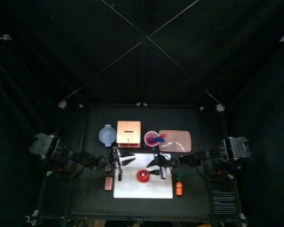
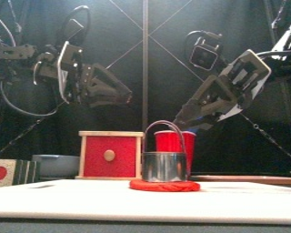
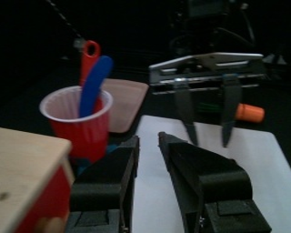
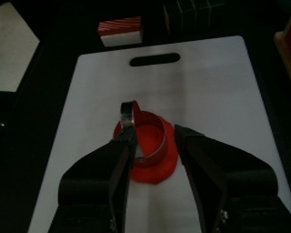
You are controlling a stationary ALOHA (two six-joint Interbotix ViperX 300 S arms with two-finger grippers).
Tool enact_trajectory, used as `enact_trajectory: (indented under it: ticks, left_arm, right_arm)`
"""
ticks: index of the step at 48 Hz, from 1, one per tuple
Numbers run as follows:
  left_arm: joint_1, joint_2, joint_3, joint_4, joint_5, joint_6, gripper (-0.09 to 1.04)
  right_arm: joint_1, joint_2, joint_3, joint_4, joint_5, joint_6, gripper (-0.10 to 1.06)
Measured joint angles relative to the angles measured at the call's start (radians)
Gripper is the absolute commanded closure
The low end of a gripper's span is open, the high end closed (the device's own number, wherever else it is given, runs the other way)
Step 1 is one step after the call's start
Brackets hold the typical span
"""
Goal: Get the cutter from the drawer then cut the dough then place the extra dough in the bowl
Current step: Cut the dough
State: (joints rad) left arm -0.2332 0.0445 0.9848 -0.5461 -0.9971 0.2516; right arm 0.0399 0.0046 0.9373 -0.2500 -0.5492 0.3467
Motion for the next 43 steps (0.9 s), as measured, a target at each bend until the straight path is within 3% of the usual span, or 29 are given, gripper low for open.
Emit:
enact_trajectory:
  ticks: [5, 12, 20, 33, 43]
  left_arm:
    - [-0.043, 0.080, -0.035, -0.002, -0.026, -0.020, 0.26]
    - [-0.072, 0.163, -0.083, -0.003, -0.029, -0.025, 0.26]
    - [-0.104, 0.202, -0.112, -0.003, -0.031, -0.025, 0.24]
    - [-0.129, 0.206, -0.107, -0.008, -0.031, -0.026, 0.08]
    - [-0.135, 0.236, -0.117, -0.009, -0.020, -0.026, 0.07]
  right_arm:
    - [0.037, 0.031, 0.025, 0.121, -0.084, -0.127, 0.20]
    - [0.109, 0.041, 0.066, 0.311, -0.179, -0.261, 0.20]
    - [0.176, 0.043, 0.075, 0.456, -0.202, -0.327, 0.20]
    - [0.183, 0.067, 0.058, 0.474, -0.233, -0.333, 0.20]
    - [0.160, 0.100, 0.034, 0.460, -0.236, -0.334, 0.20]
